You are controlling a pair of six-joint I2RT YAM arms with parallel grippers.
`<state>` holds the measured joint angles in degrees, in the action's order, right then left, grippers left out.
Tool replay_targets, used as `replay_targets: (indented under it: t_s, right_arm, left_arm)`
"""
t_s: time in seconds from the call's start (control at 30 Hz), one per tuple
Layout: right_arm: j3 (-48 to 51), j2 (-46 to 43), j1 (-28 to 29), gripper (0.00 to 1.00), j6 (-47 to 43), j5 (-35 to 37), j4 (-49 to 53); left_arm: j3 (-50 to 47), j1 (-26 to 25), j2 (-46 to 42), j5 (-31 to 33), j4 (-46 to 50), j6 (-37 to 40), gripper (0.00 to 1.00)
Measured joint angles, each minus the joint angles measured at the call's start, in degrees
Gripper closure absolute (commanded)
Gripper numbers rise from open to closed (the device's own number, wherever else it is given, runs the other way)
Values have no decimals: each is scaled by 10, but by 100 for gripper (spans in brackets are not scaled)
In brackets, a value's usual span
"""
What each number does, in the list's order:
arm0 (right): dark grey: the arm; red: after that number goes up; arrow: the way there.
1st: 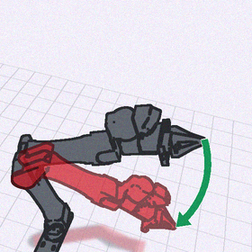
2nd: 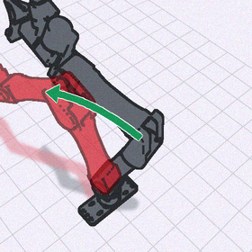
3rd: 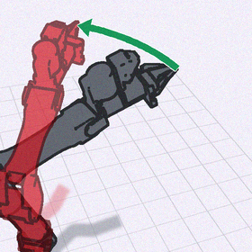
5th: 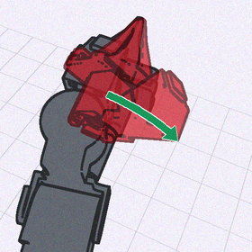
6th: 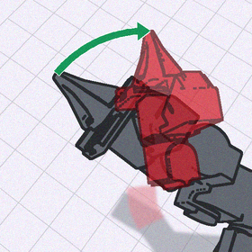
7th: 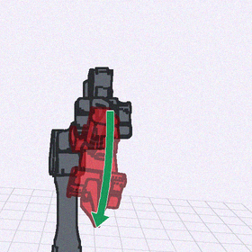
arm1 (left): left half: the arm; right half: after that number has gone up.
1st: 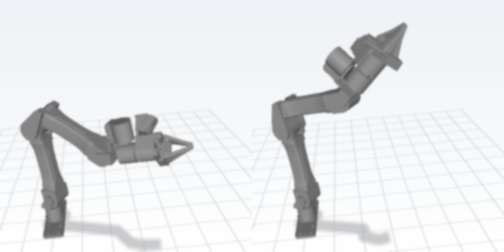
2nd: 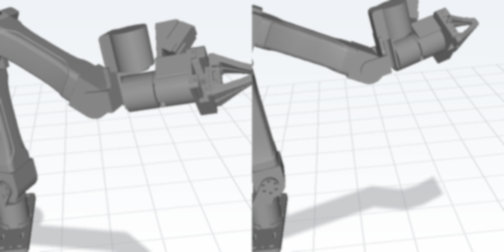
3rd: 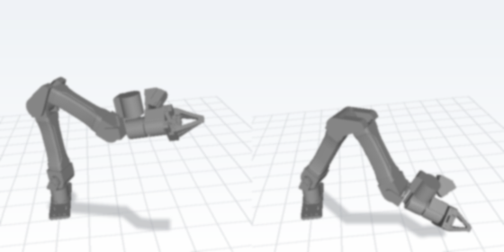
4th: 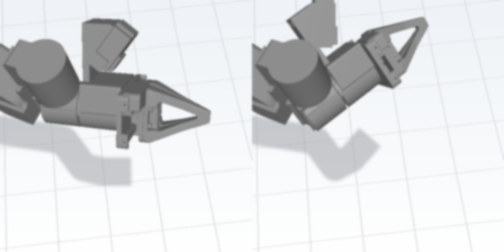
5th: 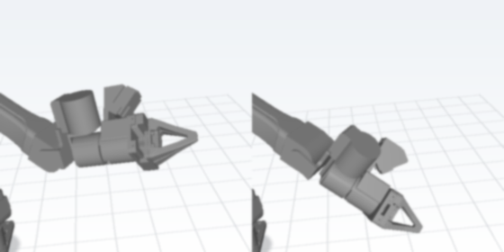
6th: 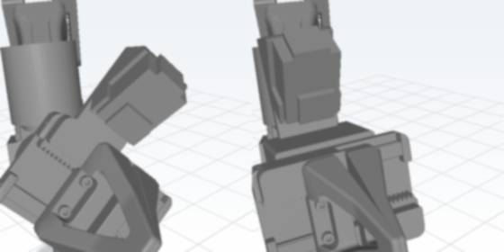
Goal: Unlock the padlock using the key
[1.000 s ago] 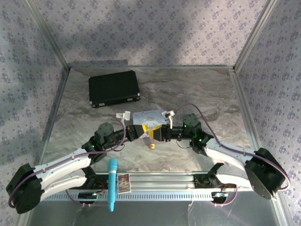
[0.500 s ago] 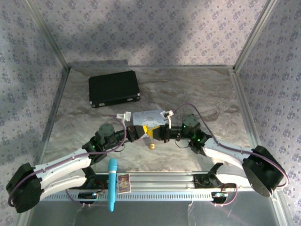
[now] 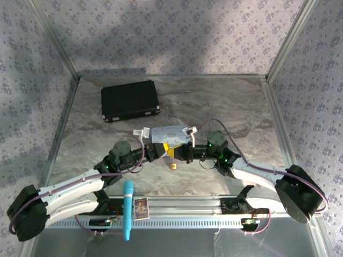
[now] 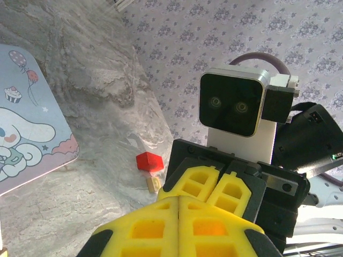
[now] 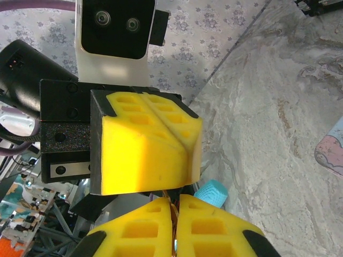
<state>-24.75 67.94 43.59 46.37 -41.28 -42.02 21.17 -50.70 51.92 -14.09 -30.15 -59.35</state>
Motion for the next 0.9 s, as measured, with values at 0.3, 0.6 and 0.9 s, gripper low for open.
replay_targets:
  t_s: [0.3, 0.6, 0.9]
  right_arm:
    - [14, -3, -5, 100, 9, 1, -16]
    - [25, -38, -39, 100, -14, 25, 76]
    - [29, -89, -73, 100, -76, 122, 266]
  left_arm:
    - [0, -5, 3, 11, 4, 0, 88]
    - [1, -7, -35, 101, 73, 14, 0]
    - [72, -23, 51, 174, 273, 15, 19]
